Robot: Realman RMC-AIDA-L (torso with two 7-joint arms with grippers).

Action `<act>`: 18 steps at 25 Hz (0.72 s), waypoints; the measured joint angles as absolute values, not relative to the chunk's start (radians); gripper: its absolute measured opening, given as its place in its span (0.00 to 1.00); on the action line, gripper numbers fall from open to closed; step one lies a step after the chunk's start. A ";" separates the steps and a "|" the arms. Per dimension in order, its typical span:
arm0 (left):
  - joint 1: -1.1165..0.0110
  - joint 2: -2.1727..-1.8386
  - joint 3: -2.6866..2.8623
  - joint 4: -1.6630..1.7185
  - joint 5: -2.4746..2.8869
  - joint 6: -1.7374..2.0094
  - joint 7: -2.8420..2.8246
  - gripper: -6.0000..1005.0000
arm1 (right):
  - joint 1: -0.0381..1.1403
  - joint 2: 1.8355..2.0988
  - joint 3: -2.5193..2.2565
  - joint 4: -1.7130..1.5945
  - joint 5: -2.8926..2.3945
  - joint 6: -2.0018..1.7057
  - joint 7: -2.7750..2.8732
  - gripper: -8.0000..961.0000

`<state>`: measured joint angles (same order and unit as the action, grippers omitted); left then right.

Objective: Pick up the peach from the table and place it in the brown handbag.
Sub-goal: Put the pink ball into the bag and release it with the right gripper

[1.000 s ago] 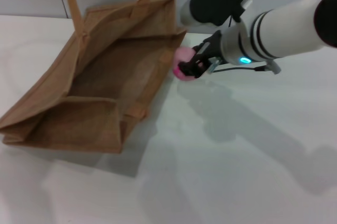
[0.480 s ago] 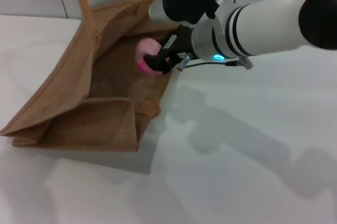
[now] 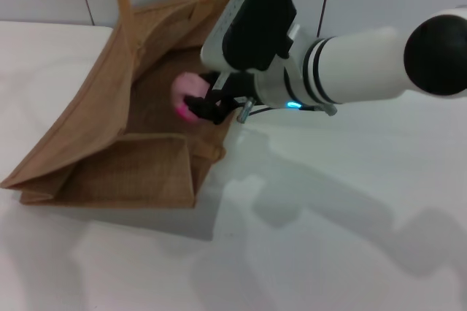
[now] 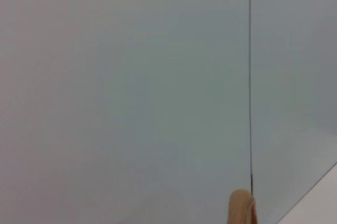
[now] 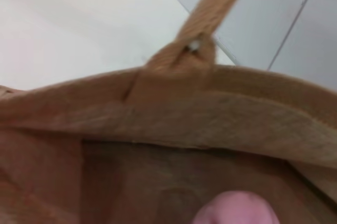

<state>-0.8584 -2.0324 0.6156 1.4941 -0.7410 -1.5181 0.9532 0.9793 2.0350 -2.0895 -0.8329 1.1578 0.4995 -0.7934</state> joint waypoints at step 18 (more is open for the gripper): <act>-0.867 -2.032 0.639 1.481 -0.738 -1.515 0.945 0.14 | 0.982 2.040 -2.178 -0.814 1.396 0.387 -1.032 0.46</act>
